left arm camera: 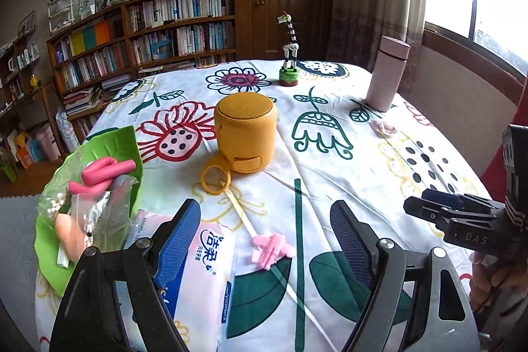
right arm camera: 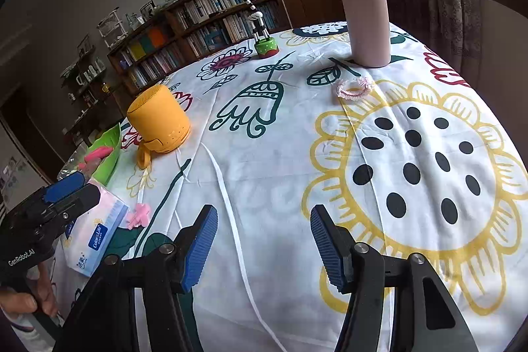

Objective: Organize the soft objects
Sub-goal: 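Reach to the pink plastic clip and grasp it with the left tool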

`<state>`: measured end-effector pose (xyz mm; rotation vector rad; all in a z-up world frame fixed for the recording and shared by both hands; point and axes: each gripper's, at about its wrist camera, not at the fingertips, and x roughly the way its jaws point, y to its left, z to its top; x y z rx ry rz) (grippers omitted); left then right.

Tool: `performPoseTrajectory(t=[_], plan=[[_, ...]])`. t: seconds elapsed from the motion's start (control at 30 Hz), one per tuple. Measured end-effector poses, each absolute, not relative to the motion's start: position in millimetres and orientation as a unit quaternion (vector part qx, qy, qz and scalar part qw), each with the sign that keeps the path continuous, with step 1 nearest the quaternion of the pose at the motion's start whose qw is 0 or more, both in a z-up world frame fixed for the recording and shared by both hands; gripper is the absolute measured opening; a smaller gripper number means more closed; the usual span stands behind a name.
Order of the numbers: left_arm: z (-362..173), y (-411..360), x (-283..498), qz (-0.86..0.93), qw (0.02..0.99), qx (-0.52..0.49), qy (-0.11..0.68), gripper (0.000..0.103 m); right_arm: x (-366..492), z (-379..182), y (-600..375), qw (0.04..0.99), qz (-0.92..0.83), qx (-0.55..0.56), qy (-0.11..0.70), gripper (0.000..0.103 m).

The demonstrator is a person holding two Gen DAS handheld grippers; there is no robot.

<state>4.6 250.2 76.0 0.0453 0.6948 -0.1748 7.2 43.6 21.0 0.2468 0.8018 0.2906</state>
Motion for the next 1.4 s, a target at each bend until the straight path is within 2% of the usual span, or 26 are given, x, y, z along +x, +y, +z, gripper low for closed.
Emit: performPoseTrajectory(t=[0.43,0.8,0.93,1.07,1.2,1.4], plan=[[41.8,215.4,5.5,-0.135,0.909,0.034,0.393,0.054,3.7,15.4,26.2,0.902,0.137,0.135,0.387,0.062],[22.7,224.3,20.2,-0.102,0.906,0.031,0.408,0.051,3.0,12.4,18.4,0.901,0.137,0.143,0.386,0.062],[15.2,223.4,26.7,-0.105,0.903,0.037,0.415,0.044,3.7,12.0,16.3,0.901,0.136,0.145,0.386,0.062],[11.7,226.7,28.9,-0.106,0.906,0.04,0.408,0.043,4.8,11.3,14.7,0.901,0.133,0.148,0.386,0.062],[12.2,231.0,29.9,-0.102,0.906,0.039,0.409,0.035,5.0,10.4,14.3,0.9,0.133,0.15,0.387,0.062],[11.4,229.4,24.1,-0.094,0.906,0.041,0.412,0.035,4.8,10.5,13.9,0.9,0.132,0.15,0.387,0.062]])
